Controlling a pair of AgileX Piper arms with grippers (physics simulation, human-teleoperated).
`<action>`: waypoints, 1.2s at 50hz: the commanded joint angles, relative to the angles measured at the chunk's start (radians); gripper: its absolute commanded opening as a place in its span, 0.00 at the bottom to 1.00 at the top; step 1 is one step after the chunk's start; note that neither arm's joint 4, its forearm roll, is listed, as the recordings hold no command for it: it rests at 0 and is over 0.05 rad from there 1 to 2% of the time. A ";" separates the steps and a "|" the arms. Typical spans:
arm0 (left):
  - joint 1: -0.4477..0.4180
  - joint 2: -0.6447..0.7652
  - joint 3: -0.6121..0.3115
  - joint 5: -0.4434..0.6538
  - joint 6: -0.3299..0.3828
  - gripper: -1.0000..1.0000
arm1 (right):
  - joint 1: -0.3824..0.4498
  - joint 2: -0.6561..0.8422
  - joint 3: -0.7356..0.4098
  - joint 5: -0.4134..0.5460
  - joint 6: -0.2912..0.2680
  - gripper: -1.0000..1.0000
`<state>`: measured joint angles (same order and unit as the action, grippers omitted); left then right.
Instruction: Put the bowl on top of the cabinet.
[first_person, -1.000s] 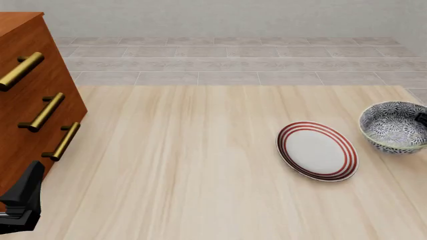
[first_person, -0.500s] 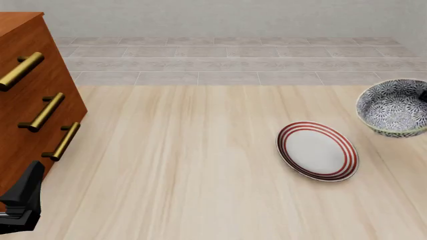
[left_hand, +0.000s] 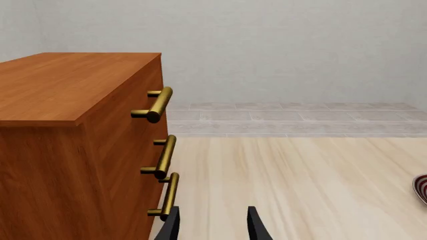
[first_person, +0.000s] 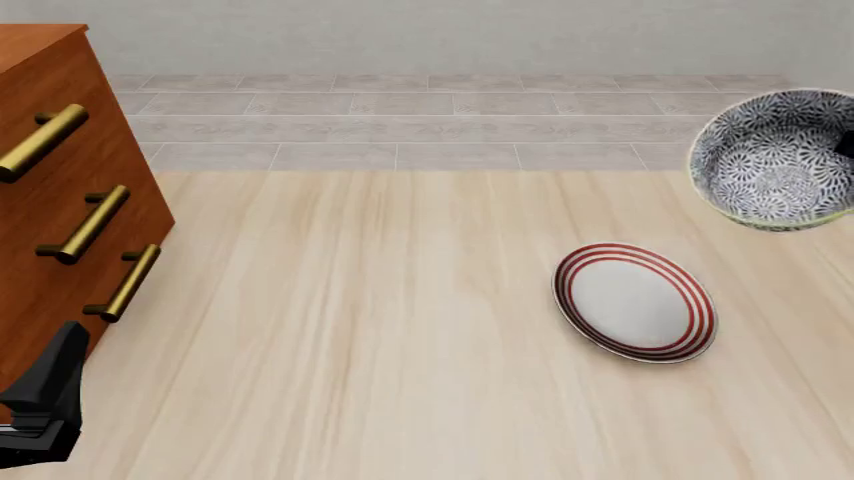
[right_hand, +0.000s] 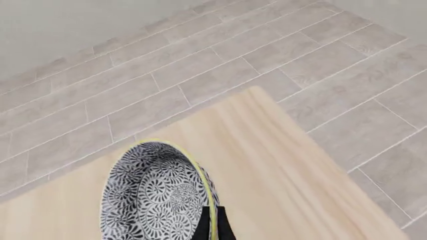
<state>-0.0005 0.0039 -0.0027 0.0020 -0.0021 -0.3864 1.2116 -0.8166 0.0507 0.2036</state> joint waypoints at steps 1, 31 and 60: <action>0.000 0.000 -0.002 0.001 0.002 1.00 | 0.079 -0.141 0.021 0.006 -0.025 0.00; 0.000 0.000 -0.002 0.001 0.002 1.00 | 0.292 -0.412 0.102 -0.046 -0.001 0.00; 0.000 0.000 -0.002 0.001 0.002 1.00 | 0.458 -0.562 0.160 -0.077 0.025 0.00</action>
<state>-0.0004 0.0039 -0.0027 0.0020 -0.0022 0.0211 0.6812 -0.6713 -0.0021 0.2200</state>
